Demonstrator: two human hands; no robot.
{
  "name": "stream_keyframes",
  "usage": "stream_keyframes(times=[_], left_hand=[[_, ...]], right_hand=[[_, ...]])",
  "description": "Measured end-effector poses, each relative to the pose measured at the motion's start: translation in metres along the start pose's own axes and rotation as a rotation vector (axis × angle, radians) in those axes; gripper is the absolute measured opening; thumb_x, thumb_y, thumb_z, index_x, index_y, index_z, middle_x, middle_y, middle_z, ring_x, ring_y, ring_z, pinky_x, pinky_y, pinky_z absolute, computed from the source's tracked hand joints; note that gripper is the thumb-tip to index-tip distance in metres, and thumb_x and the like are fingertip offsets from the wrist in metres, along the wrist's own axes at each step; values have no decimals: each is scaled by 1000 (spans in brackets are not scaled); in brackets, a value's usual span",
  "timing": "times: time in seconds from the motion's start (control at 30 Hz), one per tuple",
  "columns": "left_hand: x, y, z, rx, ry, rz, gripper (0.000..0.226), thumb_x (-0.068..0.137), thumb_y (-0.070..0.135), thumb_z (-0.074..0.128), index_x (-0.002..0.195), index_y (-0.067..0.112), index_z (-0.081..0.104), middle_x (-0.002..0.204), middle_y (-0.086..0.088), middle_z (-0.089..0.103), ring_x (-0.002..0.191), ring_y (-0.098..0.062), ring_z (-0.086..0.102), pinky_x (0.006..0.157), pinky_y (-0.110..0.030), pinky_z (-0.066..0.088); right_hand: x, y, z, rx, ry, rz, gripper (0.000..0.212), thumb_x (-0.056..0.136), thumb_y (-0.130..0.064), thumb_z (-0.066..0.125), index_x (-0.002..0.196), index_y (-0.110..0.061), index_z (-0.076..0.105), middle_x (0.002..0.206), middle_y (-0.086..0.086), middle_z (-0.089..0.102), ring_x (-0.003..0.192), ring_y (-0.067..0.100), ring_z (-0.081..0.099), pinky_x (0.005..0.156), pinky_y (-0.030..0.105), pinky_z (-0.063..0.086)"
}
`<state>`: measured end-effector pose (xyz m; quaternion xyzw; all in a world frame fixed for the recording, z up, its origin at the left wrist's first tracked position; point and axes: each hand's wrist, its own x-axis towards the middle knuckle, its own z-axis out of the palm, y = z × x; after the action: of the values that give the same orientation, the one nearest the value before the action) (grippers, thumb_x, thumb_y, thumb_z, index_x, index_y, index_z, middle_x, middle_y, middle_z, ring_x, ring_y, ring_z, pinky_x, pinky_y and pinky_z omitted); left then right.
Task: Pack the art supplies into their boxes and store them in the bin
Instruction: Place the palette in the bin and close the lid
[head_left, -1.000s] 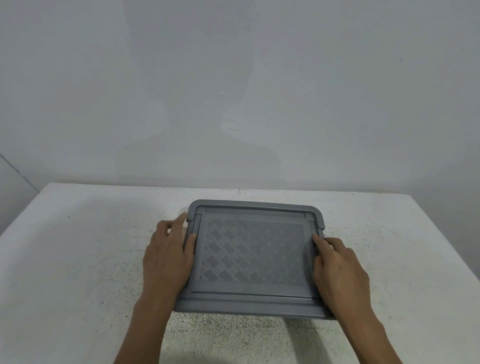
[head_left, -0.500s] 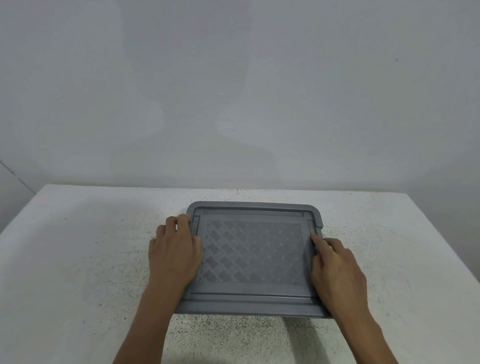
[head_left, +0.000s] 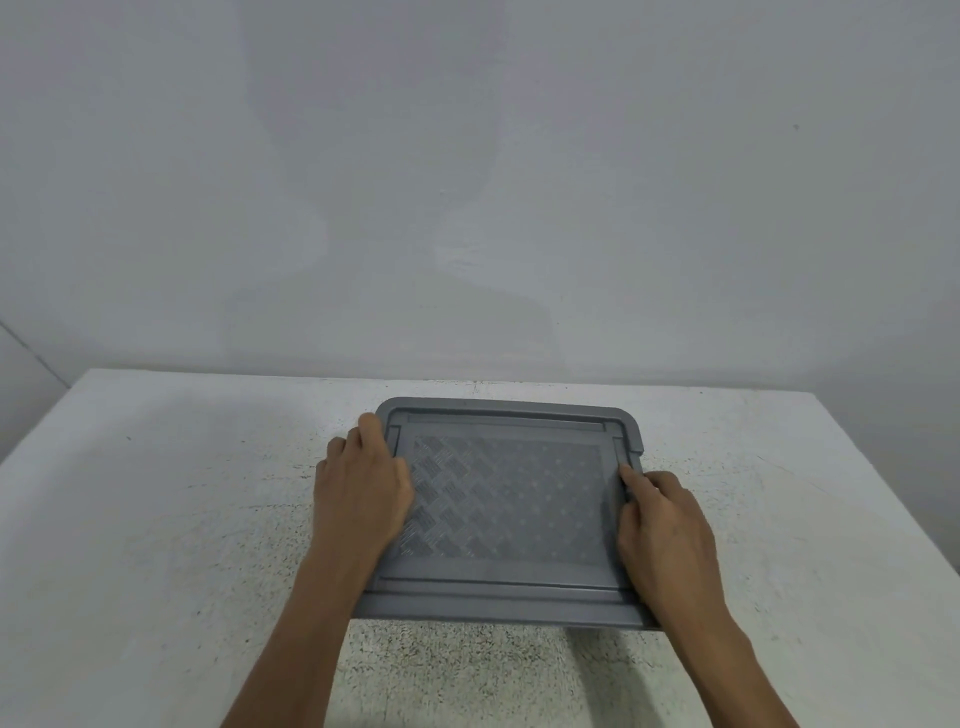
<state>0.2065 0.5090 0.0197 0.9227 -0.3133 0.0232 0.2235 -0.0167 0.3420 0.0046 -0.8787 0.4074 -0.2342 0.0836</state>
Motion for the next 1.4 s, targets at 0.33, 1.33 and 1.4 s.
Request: stream_keyframes(times=[0.33, 1.33, 1.4], left_hand=[[23, -2, 8, 65, 40, 25, 13, 92, 11, 47, 103, 4, 44, 84, -8, 47, 76, -26, 42, 66, -38, 34], [38, 83, 59, 174, -255, 619, 87, 82, 79, 6, 157, 36, 1, 166, 5, 0, 152, -25, -6, 122, -45, -3], [38, 81, 59, 172, -245, 620, 86, 82, 79, 6, 157, 36, 3, 166, 5, 0, 152, -25, -6, 122, -45, -3]], right_hand=[[26, -8, 3, 3, -59, 24, 32, 93, -3, 53, 123, -2, 64, 105, 18, 63, 88, 35, 57, 68, 35, 43], [24, -8, -10, 278, -183, 498, 64, 97, -38, 52, 151, -13, 30, 140, 14, 50, 123, 33, 48, 94, 42, 42], [26, -10, -16, 417, -265, 571, 58, 98, -42, 51, 145, -11, 38, 120, 8, 58, 105, 27, 55, 84, 33, 40]])
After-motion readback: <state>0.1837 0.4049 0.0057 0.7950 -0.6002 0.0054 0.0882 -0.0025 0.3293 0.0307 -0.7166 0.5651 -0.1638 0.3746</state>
